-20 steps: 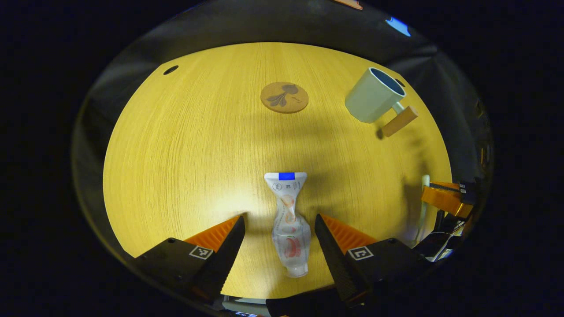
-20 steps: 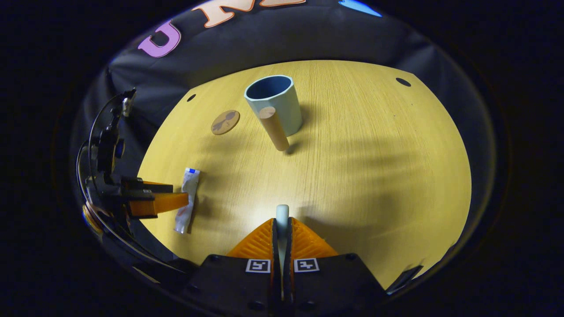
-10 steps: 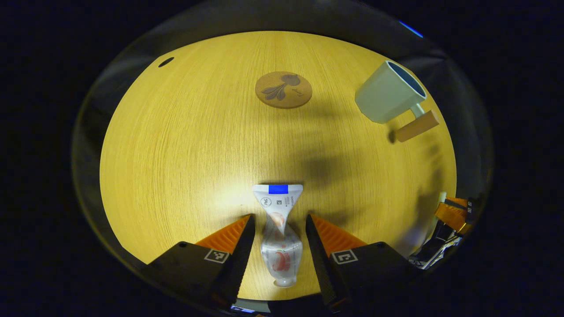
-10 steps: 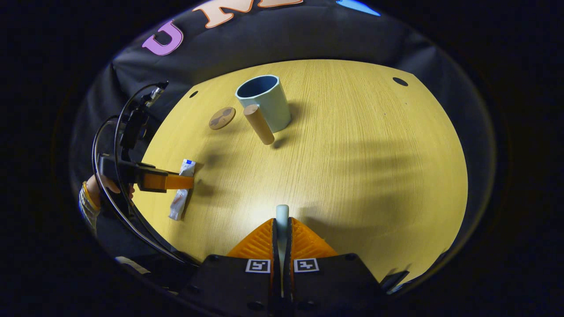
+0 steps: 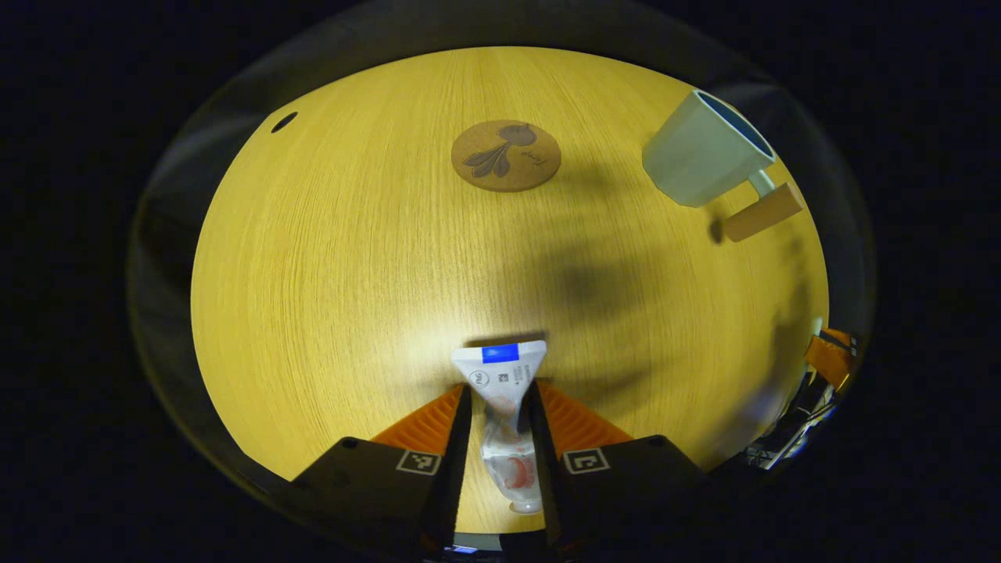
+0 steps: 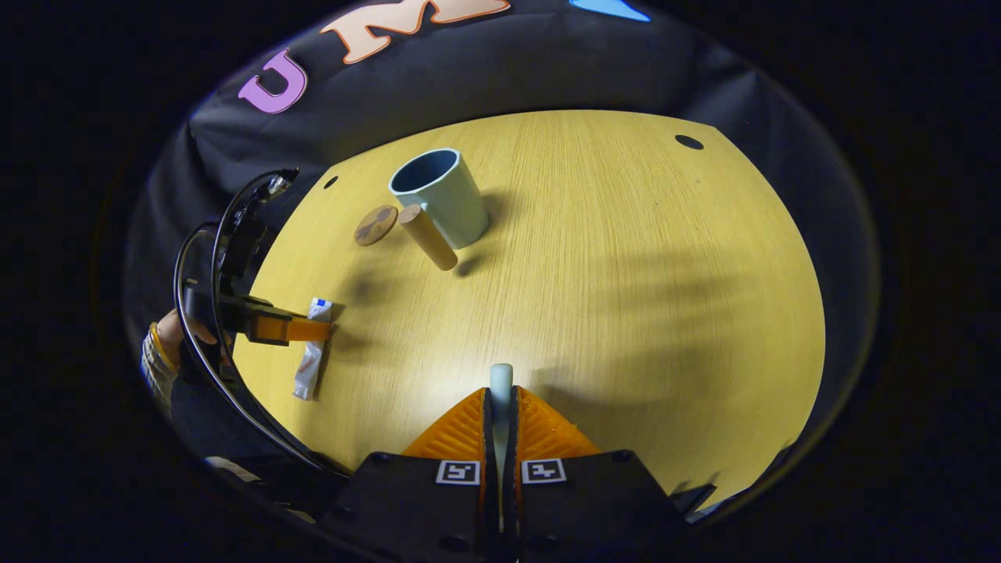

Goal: Put the toothbrush and toothpaste on the desktop into the cup, then pick up the cup and place it on the coaster on the desktop.

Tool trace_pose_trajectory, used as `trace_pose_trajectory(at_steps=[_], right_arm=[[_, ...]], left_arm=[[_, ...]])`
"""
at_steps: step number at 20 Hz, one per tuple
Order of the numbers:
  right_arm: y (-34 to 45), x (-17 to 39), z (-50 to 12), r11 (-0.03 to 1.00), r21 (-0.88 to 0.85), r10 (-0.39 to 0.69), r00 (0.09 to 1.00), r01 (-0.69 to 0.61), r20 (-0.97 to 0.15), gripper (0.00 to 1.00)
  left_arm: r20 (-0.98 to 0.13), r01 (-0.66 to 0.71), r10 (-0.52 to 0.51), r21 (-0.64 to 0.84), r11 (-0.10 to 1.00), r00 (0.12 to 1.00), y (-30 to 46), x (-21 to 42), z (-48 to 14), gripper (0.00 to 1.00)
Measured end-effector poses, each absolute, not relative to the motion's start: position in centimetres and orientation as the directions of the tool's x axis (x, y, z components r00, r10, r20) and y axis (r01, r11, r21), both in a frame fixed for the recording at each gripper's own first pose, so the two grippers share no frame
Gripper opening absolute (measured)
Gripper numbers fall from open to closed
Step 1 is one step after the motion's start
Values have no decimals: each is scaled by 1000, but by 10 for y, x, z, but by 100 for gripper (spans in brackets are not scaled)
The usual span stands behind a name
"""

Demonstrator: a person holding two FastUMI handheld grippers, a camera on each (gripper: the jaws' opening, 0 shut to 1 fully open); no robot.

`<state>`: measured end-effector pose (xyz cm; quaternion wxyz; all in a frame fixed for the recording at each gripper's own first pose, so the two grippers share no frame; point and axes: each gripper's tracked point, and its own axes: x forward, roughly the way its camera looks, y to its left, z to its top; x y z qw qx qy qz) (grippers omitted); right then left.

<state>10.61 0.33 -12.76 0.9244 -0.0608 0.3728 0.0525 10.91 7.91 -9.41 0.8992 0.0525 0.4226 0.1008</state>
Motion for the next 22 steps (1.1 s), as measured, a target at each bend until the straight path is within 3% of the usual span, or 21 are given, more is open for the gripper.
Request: trace_pose_trajectory(at_steps=[6, 11, 15, 19, 22], right_arm=[[-1, 109, -124, 990, -72, 38, 727, -120, -686, 5], [-1, 114, -123, 993, -68, 26, 739, -97, -673, 5], [-2, 122, -116, 993, -80, 14, 770, -84, -638, 5], [3, 132, -100, 995, -57, 36, 806, -86, -591, 5], [0, 144, -76, 996, -66, 16, 856, -58, -516, 5]], left_arm=[[-751, -124, 222, 185, 975, 622, 77, 111, -94, 21], [-728, -97, 196, 176, 980, 657, 75, 110, -96, 13], [-685, -107, 132, 79, 991, 716, 72, 110, -94, 9], [-579, -96, 19, -104, 990, 815, 57, 112, -72, 7], [-456, -102, 33, -128, 987, 889, 52, 118, -40, 7]])
